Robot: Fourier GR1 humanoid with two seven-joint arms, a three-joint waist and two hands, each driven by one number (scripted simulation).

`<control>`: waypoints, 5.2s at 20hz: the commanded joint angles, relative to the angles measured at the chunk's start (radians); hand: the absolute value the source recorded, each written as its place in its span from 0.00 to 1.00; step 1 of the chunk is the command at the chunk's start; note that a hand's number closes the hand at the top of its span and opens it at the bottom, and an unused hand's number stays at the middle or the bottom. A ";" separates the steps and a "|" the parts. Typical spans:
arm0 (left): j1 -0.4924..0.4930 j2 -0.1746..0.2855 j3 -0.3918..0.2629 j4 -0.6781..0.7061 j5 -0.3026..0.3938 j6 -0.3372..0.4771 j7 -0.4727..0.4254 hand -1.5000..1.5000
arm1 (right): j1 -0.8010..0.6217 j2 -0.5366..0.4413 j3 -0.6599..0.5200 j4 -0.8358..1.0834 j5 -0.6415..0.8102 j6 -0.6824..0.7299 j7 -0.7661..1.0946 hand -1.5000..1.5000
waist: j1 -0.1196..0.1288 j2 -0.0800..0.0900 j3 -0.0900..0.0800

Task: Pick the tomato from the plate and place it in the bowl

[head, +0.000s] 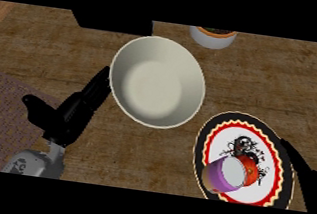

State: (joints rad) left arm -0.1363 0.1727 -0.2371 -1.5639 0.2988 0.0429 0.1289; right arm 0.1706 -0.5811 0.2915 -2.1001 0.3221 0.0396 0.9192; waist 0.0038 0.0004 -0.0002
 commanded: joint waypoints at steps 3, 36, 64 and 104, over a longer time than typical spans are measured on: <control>-0.006 -0.046 0.015 0.070 -0.052 -0.028 -0.043 0.50 | -0.041 0.109 0.043 0.016 0.076 0.067 0.042 0.00 | -0.006 -0.001 0.000; 0.047 -0.129 0.084 -0.043 -0.135 -0.091 0.054 0.50 | -0.040 0.384 -0.056 0.373 0.326 -0.006 -0.290 1.00 | -0.005 -0.001 0.000; 0.017 -0.132 0.107 -0.030 -0.136 -0.147 0.067 0.50 | -0.613 0.580 0.770 0.445 0.609 0.012 0.325 1.00 | 0.055 -0.004 -0.002; 0.023 -0.130 0.118 -0.024 -0.139 -0.156 0.073 0.50 | -1.263 0.581 0.181 0.779 0.583 -0.125 0.218 1.00 | 0.023 0.004 -0.001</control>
State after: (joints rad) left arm -0.1168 0.0372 -0.1129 -1.5714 0.1595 -0.1080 0.1761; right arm -1.0638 -0.0095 0.4985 -1.4735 0.9030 0.0236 1.1016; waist 0.0225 0.0023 -0.0012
